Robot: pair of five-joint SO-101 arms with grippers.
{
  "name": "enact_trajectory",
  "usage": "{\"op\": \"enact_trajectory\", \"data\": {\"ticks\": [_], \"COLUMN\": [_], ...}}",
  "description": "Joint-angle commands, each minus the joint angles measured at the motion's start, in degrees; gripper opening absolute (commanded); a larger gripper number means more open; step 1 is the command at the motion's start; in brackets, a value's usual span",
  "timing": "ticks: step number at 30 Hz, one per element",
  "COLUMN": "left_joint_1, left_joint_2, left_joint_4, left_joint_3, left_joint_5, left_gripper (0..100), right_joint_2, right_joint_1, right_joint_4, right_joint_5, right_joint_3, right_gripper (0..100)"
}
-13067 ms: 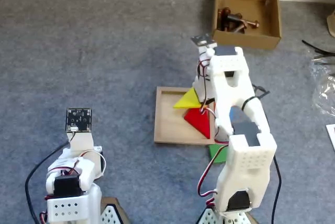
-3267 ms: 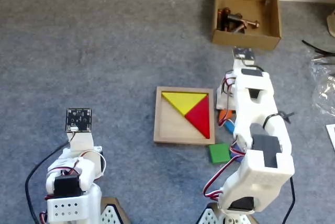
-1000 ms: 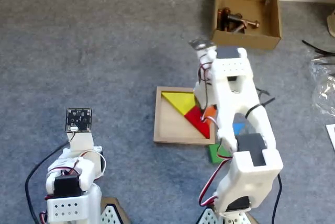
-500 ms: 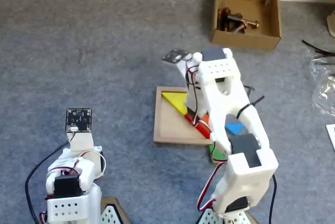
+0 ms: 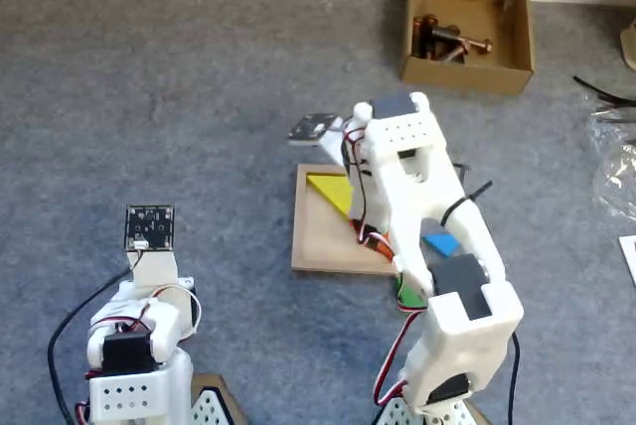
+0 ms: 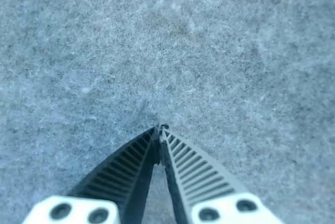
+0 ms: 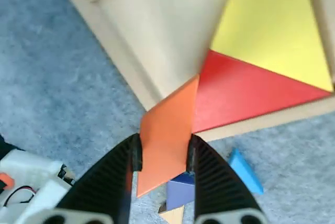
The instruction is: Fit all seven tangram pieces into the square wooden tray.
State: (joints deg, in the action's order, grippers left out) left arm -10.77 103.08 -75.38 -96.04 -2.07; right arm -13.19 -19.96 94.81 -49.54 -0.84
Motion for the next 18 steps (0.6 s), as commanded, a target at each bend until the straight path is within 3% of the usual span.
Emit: {"op": "enact_trajectory", "data": {"ticks": [1, 8, 18], "left_joint_1": [-0.48, -0.48, -0.48], "left_joint_2": [-0.4, -0.4, -0.4], "left_joint_4": [-0.44, -0.44, -0.44], "left_joint_3": [-1.19, -1.19, -1.19], "left_joint_5": [-0.09, -0.09, -0.09], "left_gripper": [0, 0, 0], "right_joint_2": [1.8, 1.98, 1.89], "right_joint_1": [-3.03, -7.08, -6.9], "right_joint_4": [0.75, -5.32, -11.82], "right_joint_5": [-0.88, -0.62, -0.88], "right_joint_3": [-3.3, 1.63, 6.37], "right_gripper": [0.5, 0.5, 0.5]}}
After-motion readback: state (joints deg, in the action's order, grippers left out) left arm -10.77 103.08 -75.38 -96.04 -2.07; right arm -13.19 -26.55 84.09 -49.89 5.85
